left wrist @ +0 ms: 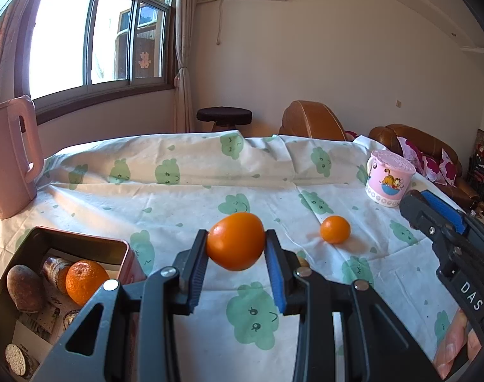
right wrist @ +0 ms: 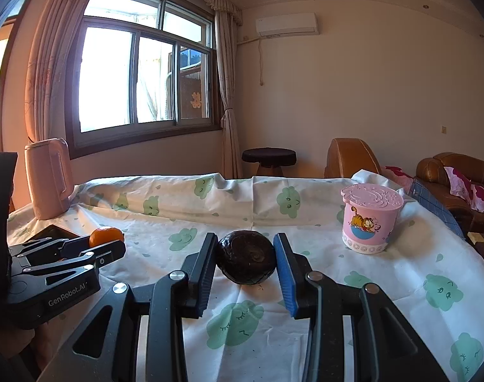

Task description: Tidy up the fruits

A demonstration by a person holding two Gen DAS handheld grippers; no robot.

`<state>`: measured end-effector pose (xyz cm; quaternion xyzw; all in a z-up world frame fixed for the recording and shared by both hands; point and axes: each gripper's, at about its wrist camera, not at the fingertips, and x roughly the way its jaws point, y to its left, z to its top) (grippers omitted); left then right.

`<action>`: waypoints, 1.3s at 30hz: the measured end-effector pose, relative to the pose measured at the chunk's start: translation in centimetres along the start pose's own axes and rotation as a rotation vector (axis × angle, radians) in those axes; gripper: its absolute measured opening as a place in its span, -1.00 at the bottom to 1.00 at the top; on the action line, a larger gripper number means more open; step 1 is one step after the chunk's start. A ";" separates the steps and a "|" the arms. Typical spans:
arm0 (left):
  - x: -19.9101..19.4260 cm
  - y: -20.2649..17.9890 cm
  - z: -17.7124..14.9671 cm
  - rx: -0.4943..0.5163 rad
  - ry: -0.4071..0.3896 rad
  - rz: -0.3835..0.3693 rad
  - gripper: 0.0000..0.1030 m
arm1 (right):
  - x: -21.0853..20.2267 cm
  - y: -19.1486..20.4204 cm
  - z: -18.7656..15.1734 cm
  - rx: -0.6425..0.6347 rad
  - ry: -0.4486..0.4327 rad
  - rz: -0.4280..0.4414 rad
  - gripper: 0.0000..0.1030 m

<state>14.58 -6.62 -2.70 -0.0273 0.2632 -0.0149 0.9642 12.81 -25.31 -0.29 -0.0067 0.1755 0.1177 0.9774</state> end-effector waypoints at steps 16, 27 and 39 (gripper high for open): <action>-1.2 -0.4 -0.2 0.021 -0.060 0.014 -0.29 | -0.9 0.2 -0.1 -0.009 -0.034 0.000 -0.26; -2.4 -0.5 -0.4 0.029 -0.112 0.035 -0.29 | -1.3 0.3 -0.2 -0.013 -0.052 -0.001 -0.26; -3.4 -0.8 -0.6 0.049 -0.147 0.049 -0.29 | -2.0 0.6 -0.3 -0.018 -0.071 -0.003 -0.26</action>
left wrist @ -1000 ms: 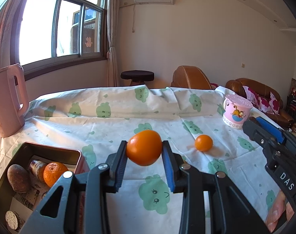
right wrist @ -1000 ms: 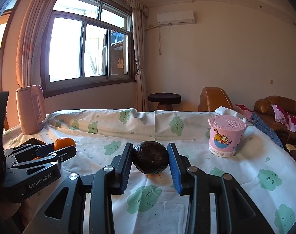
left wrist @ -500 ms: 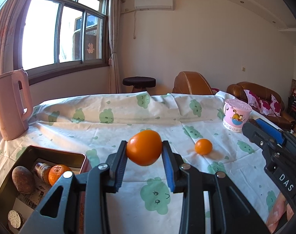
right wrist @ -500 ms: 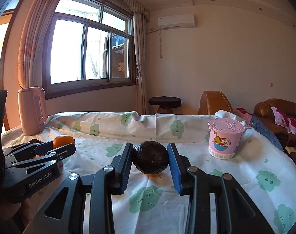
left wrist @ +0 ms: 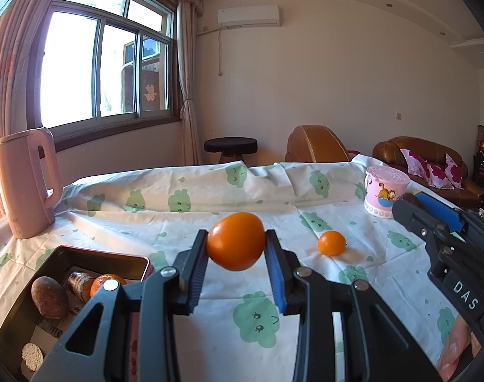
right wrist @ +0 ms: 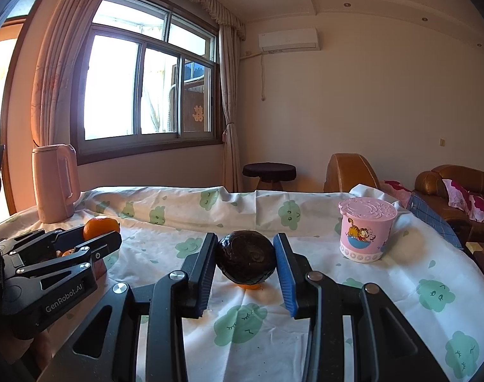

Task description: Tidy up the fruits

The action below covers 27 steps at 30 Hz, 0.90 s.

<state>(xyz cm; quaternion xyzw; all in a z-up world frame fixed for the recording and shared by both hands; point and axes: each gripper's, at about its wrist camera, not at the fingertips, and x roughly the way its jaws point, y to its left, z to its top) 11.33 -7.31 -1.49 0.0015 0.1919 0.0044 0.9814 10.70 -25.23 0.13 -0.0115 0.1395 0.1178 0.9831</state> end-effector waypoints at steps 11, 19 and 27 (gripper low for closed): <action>-0.9 0.0 -0.3 0.008 0.002 -0.016 -0.29 | -0.2 0.4 0.0 -0.001 0.004 -0.008 -0.26; -1.7 0.8 -0.7 0.004 0.027 -0.037 -0.29 | -0.3 1.9 -0.1 -0.024 0.015 0.012 -0.26; -2.8 2.1 -1.1 -0.012 0.026 -0.042 -0.29 | -0.3 4.1 -0.1 -0.036 0.024 0.073 -0.26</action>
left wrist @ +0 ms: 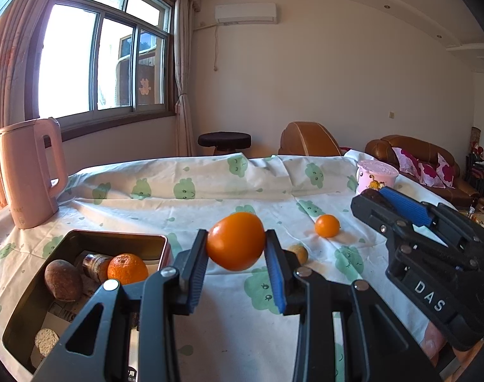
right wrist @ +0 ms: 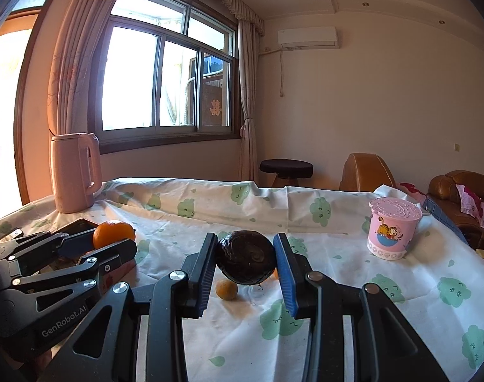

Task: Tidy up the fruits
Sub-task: 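Lower the held orange and mangosteen over the tin with both grippers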

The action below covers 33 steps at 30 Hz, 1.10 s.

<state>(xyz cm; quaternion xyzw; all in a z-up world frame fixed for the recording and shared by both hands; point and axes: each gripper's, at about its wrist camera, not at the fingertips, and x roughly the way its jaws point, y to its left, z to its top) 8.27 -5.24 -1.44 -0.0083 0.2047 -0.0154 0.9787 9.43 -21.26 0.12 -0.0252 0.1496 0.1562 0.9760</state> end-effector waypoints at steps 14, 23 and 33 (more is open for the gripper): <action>-2.8 2.9 0.1 -0.008 -0.028 0.031 -0.29 | -0.2 4.0 1.1 -0.026 -0.004 0.083 -0.26; -4.1 5.9 0.2 -0.032 -0.034 0.071 -0.29 | -0.2 7.4 2.3 -0.080 -0.021 0.131 -0.26; -4.4 8.6 -0.6 -0.036 -0.018 0.120 -0.29 | 0.4 10.5 2.7 -0.117 -0.016 0.180 -0.26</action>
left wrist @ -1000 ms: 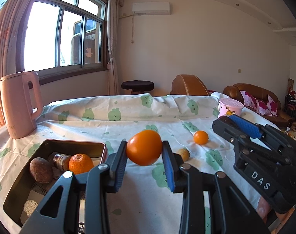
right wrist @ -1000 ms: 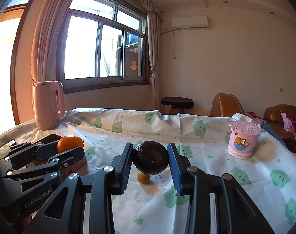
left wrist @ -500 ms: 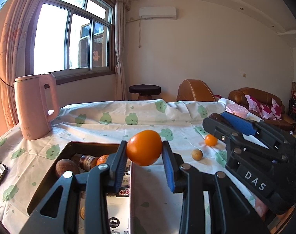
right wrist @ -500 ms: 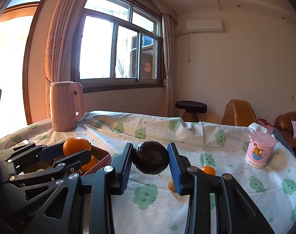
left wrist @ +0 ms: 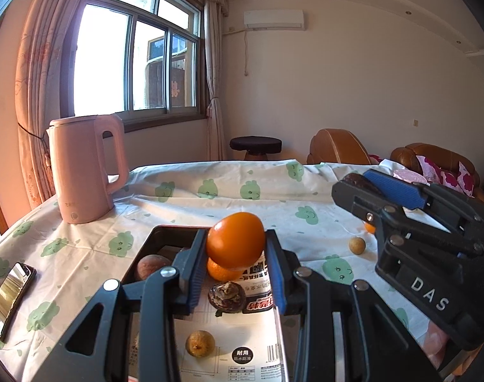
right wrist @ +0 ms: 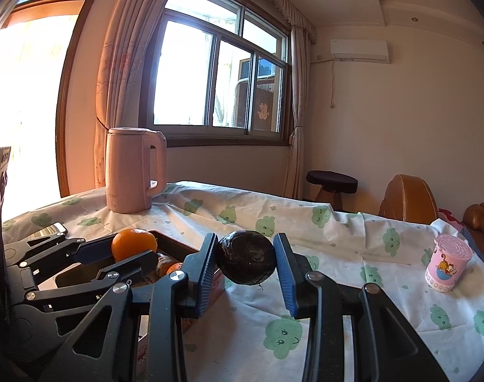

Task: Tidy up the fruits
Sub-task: 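Lower the held orange and mangosteen over the tin with both grippers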

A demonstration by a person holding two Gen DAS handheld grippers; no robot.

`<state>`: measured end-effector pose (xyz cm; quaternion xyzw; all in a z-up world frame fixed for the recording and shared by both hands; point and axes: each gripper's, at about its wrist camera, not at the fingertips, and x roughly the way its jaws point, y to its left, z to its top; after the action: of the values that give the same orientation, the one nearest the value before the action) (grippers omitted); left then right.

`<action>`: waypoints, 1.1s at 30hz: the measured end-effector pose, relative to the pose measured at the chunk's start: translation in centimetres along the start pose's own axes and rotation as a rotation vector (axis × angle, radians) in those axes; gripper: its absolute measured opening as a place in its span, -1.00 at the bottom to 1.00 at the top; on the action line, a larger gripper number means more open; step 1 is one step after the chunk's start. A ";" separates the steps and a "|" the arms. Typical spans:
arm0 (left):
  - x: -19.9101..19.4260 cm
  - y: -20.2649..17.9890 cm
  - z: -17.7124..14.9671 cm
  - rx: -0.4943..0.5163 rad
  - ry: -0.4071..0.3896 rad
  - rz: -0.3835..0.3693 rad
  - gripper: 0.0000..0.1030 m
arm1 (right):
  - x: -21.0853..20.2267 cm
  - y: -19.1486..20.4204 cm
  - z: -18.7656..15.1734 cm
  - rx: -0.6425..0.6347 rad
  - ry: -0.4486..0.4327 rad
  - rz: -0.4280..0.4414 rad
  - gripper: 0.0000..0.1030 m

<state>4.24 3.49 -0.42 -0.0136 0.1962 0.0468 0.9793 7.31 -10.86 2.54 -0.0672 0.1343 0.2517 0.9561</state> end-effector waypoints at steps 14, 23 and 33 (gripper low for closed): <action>1.2 4.3 -0.5 -0.052 0.068 0.059 -0.29 | 2.1 4.0 0.2 -0.053 0.034 0.073 -0.26; 1.8 5.5 -0.8 -0.056 0.108 0.067 -0.29 | 3.5 5.3 -0.2 -0.060 0.071 0.111 -0.26; 2.5 6.0 -1.0 -0.054 0.145 0.073 -0.29 | 4.5 5.8 -0.6 -0.066 0.119 0.127 -0.25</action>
<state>5.57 9.64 -2.41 -0.0363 0.2657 0.0865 0.9595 8.05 -3.88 0.26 -0.1050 0.1863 0.3115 0.9259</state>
